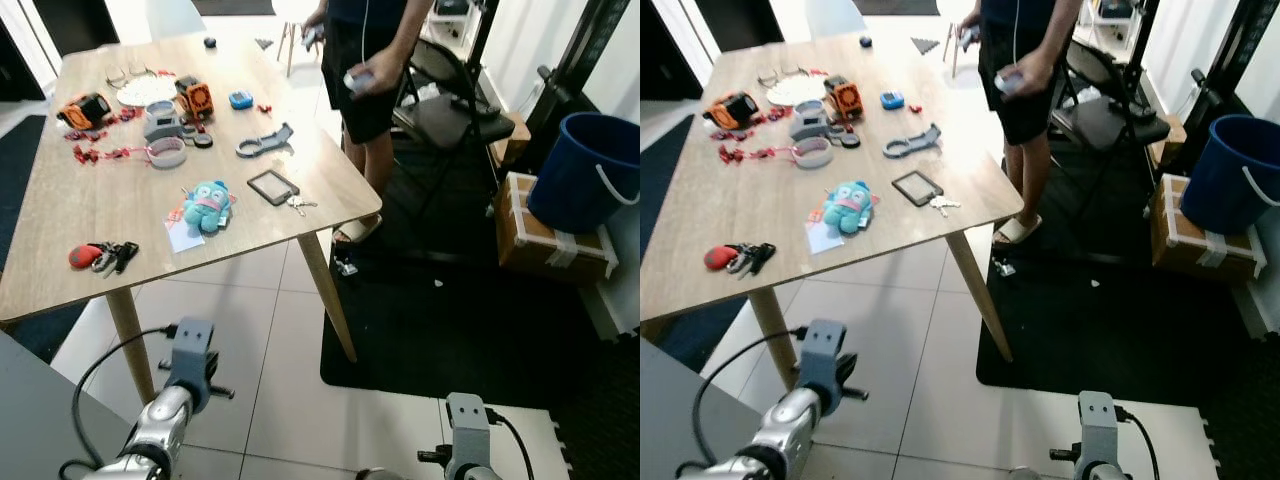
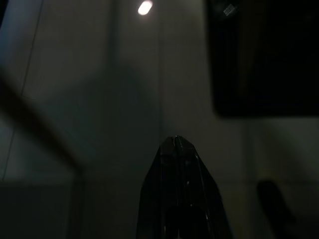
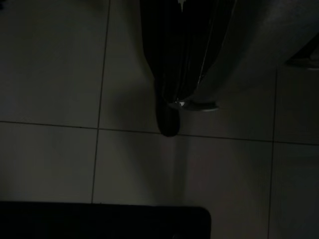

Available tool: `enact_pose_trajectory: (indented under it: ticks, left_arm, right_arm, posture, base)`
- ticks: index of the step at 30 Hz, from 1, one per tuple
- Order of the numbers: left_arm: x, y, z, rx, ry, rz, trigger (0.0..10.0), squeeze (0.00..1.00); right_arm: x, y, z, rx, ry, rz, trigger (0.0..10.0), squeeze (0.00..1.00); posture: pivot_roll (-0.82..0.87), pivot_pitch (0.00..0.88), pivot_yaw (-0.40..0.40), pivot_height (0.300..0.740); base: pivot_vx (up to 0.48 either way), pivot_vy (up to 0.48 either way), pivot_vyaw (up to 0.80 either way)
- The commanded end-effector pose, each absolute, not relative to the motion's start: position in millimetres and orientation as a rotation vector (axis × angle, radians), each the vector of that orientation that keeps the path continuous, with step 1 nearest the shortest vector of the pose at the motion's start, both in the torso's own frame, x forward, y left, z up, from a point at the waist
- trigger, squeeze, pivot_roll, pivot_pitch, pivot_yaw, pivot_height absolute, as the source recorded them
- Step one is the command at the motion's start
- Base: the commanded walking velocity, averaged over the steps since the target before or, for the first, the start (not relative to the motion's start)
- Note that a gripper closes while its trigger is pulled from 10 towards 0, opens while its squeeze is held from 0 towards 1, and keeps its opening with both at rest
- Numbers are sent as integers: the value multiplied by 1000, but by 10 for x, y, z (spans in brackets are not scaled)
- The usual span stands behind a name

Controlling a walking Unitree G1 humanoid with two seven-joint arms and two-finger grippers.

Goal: Hang keys on a hook

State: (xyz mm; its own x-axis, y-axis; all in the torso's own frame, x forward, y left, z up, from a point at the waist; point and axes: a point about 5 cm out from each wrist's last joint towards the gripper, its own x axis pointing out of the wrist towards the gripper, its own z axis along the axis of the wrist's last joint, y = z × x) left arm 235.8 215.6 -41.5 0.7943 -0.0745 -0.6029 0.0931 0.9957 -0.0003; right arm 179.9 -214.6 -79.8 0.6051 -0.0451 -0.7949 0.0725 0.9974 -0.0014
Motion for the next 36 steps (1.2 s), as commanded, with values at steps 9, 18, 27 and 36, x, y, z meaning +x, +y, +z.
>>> enact_pose_trajectory:
  ticks: [9, 18, 27, 36]
  left_arm:
    - [1326, 2621, -874, 54, 1045, 175, 10000, 0]
    - [1060, 2651, -952, 16, 1123, 237, 10000, 0]
    - [1006, 2513, -1010, -6, 1158, 215, 10000, 75]
    - [1078, 2463, -1005, -37, 1139, 213, 10000, 1000]
  right_arm:
    - [1678, -2130, -869, -46, 1002, -41, 10000, 0]
    - [1663, -2151, -870, -21, 1005, -45, 10000, 1000]
    - [1707, -2166, -848, -22, 994, -49, 10000, 1000]
    - [1690, -2180, -853, -15, 995, -61, 10000, 1000]
  posture:
    - [-59, 0, 21, 740]
    - [-30, 2, 1, 740]
    - [-21, 3, -6, 740]
    - [-27, 4, 0, 740]
  base:
    - [0, 0, 0]
    - [0, 0, 0]
    - [0, 0, 0]
    - [0, 0, 0]
